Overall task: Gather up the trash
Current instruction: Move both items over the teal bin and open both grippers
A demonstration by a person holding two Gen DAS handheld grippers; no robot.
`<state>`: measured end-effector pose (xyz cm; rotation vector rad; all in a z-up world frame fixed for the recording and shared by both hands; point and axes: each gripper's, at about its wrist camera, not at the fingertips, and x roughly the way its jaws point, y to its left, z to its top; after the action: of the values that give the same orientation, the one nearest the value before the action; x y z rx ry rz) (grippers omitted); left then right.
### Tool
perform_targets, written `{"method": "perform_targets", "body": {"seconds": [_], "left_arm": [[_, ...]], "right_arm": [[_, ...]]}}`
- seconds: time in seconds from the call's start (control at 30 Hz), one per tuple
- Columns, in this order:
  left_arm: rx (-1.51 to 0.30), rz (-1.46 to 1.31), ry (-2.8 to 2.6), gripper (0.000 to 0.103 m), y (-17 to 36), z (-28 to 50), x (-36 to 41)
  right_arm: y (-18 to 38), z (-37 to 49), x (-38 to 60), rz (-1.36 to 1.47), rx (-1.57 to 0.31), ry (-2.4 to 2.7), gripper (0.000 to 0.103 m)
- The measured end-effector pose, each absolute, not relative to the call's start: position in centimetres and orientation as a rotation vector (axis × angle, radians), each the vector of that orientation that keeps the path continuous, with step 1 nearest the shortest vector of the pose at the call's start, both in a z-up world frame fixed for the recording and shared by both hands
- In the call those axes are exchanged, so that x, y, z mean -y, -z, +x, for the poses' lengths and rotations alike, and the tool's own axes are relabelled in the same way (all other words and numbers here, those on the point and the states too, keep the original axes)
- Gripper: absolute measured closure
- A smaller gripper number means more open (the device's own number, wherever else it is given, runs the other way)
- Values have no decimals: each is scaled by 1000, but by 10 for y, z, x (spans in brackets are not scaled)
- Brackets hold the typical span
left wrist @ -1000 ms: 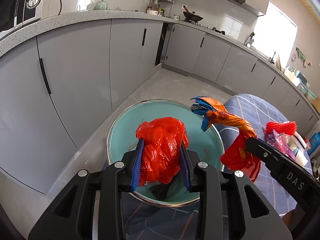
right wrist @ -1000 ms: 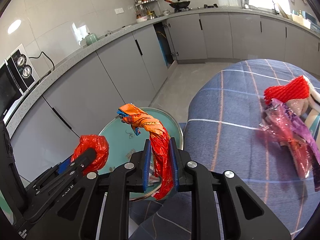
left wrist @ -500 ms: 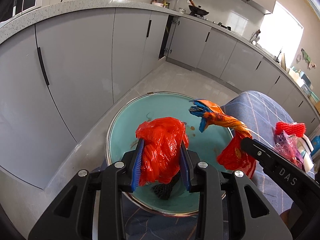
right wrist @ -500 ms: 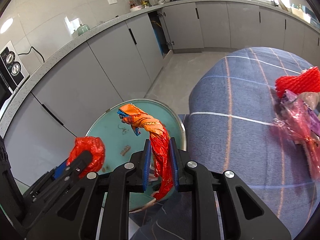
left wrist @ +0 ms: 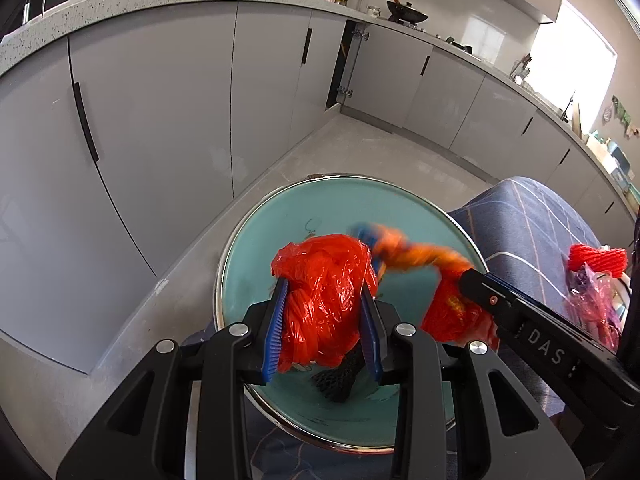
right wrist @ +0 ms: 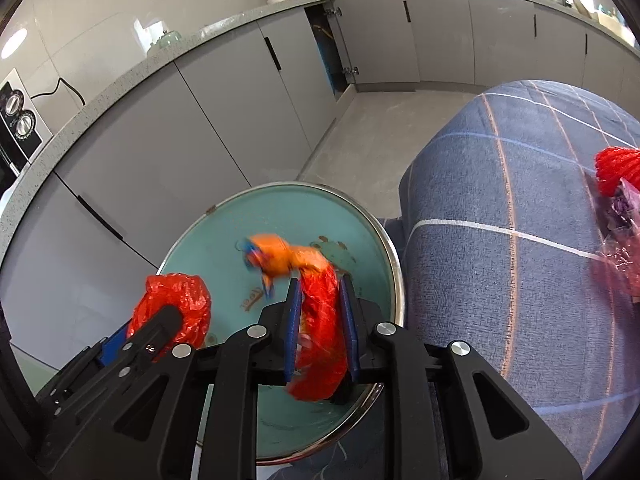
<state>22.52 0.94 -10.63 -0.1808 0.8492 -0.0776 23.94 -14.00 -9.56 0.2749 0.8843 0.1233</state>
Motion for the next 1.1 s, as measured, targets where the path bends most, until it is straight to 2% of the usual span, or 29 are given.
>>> {"method": "perform_targets", "body": {"seconds": [0.3, 0.5, 0.57, 0.67, 0.8, 0.87, 0.93, 1.1], "left_arm": [[-868, -178, 86, 68, 112, 231, -6], [-873, -157, 88, 52, 114, 230, 5], [-879, -147, 79, 42, 114, 230, 7], [-877, -139, 68, 39, 112, 226, 8], [-863, -127, 60, 37, 106, 222, 10], [-851, -116, 43, 27, 102, 218, 11], [-841, -113, 28, 23, 99, 215, 12], [-832, -105, 28, 22, 92, 206, 16]], "right_arm": [[90, 239, 145, 288, -863, -122, 82], [78, 226, 157, 300, -824, -108, 80], [76, 220, 161, 301, -817, -103, 77], [74, 212, 169, 318, -810, -91, 68], [70, 205, 177, 334, -802, -81, 66], [67, 202, 179, 340, -795, -80, 60], [63, 196, 182, 339, -782, -77, 59], [57, 186, 188, 343, -770, -74, 59]]}}
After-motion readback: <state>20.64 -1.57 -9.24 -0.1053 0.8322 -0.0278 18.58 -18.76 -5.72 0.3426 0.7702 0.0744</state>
